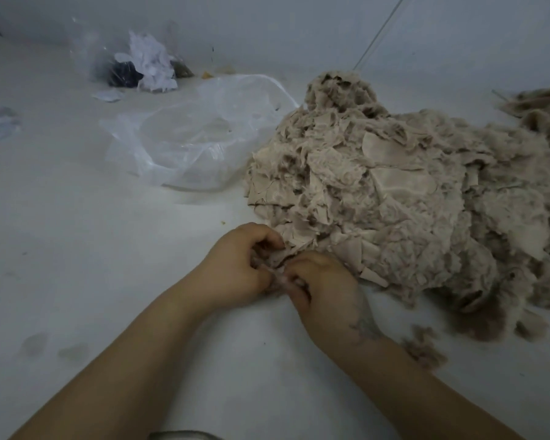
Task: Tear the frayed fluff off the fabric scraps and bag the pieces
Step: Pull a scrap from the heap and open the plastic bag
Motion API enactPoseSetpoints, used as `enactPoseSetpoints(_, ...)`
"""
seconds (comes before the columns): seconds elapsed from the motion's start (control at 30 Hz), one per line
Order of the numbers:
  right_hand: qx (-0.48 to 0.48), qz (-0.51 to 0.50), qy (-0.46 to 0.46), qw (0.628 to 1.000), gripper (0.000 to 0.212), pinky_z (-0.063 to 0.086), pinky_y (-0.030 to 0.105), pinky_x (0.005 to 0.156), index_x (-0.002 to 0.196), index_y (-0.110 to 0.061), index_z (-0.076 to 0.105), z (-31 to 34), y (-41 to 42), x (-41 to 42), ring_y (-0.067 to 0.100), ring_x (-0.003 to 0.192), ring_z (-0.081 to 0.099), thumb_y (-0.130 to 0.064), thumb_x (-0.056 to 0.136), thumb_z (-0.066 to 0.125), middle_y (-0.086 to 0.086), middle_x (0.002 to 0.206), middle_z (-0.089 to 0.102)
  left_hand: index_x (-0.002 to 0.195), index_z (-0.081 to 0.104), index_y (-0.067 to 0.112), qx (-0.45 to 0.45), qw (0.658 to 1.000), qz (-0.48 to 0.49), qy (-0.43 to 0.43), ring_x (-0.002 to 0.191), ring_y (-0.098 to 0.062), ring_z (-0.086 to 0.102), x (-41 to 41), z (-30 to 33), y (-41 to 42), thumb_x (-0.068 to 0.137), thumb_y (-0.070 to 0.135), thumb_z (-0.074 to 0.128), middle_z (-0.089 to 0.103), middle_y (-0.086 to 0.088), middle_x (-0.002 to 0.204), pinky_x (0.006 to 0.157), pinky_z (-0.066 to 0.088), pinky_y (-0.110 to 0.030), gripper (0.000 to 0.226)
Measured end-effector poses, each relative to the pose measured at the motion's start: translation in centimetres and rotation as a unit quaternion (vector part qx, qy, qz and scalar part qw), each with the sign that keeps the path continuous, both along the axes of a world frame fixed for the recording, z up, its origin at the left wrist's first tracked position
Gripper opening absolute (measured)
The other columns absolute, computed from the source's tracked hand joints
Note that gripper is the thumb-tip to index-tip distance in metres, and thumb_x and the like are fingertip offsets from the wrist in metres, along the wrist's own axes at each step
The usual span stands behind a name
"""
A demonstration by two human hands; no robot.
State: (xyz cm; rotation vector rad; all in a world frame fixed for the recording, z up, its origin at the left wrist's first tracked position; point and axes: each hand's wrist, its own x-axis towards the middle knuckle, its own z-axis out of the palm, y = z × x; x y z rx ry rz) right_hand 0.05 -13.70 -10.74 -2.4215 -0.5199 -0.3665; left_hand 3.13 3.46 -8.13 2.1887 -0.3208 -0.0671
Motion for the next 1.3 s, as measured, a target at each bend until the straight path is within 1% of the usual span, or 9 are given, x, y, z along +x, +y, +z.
enactPoseSetpoints(0.2, 0.173, -0.110, -0.001, 0.979, 0.013, 0.041, 0.004, 0.060, 0.100, -0.020, 0.066, 0.0, -1.0, -0.4, -0.005, 0.069, 0.056, -0.020, 0.092, 0.055, -0.019, 0.073, 0.057, 0.090, 0.072, 0.020, -0.047, 0.997, -0.061, 0.011, 0.076, -0.021, 0.069, -1.1, 1.3, -0.6, 0.065, 0.025, 0.087, 0.072, 0.000, 0.082, 0.067, 0.056, -0.035, 0.029)
enactPoseSetpoints(0.27, 0.221, -0.105, 0.038, 0.969, 0.016, 0.048, 0.012, 0.057, 0.093, -0.035, 0.064, 0.1, -1.3, -0.2, -0.004, 0.069, 0.062, -0.020, 0.093, 0.058, -0.018, 0.074, 0.065, 0.080, 0.072, 0.011, -0.089, 0.995, -0.038, 0.013, 0.062, -0.018, 0.065, -1.0, 1.2, -1.5, 0.081, 0.016, 0.080, 0.071, -0.003, 0.071, 0.058, 0.052, -0.029, 0.010)
enactPoseSetpoints(0.4, 0.281, -0.109, 0.064, 0.951, 0.027, 0.059, 0.035, 0.057, 0.082, -0.055, 0.061, 0.5, -1.9, -0.1, 0.004, 0.068, 0.067, -0.028, 0.087, 0.058, -0.018, 0.078, 0.069, 0.077, 0.068, -0.003, -0.253, 0.964, 0.024, 0.080, 0.053, -0.019, 0.061, -0.7, 1.4, -2.5, 0.095, 0.010, 0.062, 0.069, -0.011, 0.065, 0.047, 0.048, -0.025, 0.023)
enactPoseSetpoints(0.53, 0.268, -0.119, 0.060, 0.954, 0.029, 0.060, 0.046, 0.060, 0.082, -0.044, 0.060, 0.2, -2.6, 0.0, 0.013, 0.071, 0.069, -0.017, 0.091, 0.063, -0.009, 0.080, 0.071, 0.079, 0.070, -0.001, -0.355, 0.926, 0.036, 0.119, 0.051, -0.023, 0.057, -0.9, 1.1, -2.8, 0.097, 0.015, 0.056, 0.067, -0.015, 0.066, 0.045, 0.045, -0.027, 0.028)
enactPoseSetpoints(0.67, 0.208, -0.104, 0.020, 0.972, 0.016, 0.056, 0.027, 0.057, 0.080, -0.045, 0.060, 0.5, -2.8, -0.1, 0.001, 0.067, 0.065, -0.029, 0.084, 0.060, -0.027, 0.066, 0.063, 0.074, 0.076, 0.012, -0.403, 0.902, 0.080, 0.131, 0.048, -0.018, 0.055, -1.6, -0.1, -2.7, 0.094, 0.014, 0.058, 0.064, -0.013, 0.061, 0.044, 0.045, -0.026, 0.027)
enactPoseSetpoints(0.87, 0.128, -0.107, 0.019, 0.986, 0.024, 0.047, 0.015, 0.049, 0.080, -0.040, 0.058, 0.3, -2.7, -0.2, 0.001, 0.062, 0.061, -0.019, 0.089, 0.065, -0.016, 0.060, 0.060, 0.069, 0.074, 0.015, -0.454, 0.875, 0.112, 0.127, 0.045, -0.016, 0.053, -1.7, -0.9, -2.6, 0.090, 0.013, 0.061, 0.062, -0.012, 0.059, 0.042, 0.043, -0.023, 0.024)
enactPoseSetpoints(1.07, 0.137, -0.108, 0.008, 0.985, 0.028, 0.044, 0.014, 0.048, 0.072, -0.037, 0.057, 0.6, -2.6, -0.4, 0.001, 0.060, 0.058, -0.016, 0.087, 0.068, -0.012, 0.058, 0.059, 0.087, 0.070, 0.017, -0.407, 0.909, 0.042, 0.082, 0.050, -0.019, 0.055, -1.4, -1.5, -2.7, 0.085, 0.012, 0.069, 0.064, -0.010, 0.071, 0.044, 0.044, -0.026, 0.005)
enactPoseSetpoints(1.17, 0.183, -0.112, 0.021, 0.976, 0.014, 0.052, 0.033, 0.050, 0.073, -0.035, 0.061, 0.6, -2.2, -0.5, 0.008, 0.056, 0.060, -0.028, 0.085, 0.065, -0.008, 0.062, 0.065, 0.100, 0.070, 0.025, -0.336, 0.942, -0.008, -0.003, 0.075, -0.017, 0.063, -1.3, -1.5, -2.8, 0.073, 0.015, 0.078, 0.063, -0.002, 0.096, 0.062, 0.055, -0.030, 0.030)
enactPoseSetpoints(1.3, 0.191, -0.101, 0.014, 0.976, 0.017, 0.046, 0.023, 0.050, 0.071, -0.040, 0.058, 0.9, -2.1, -0.6, 0.006, 0.060, 0.061, -0.033, 0.086, 0.061, -0.014, 0.074, 0.066, 0.091, 0.075, 0.017, -0.287, 0.957, 0.008, -0.040, 0.083, -0.016, 0.068, -1.4, -1.5, -3.3, 0.074, 0.011, 0.077, 0.074, 0.000, 0.088, 0.075, 0.056, -0.030, 0.018)
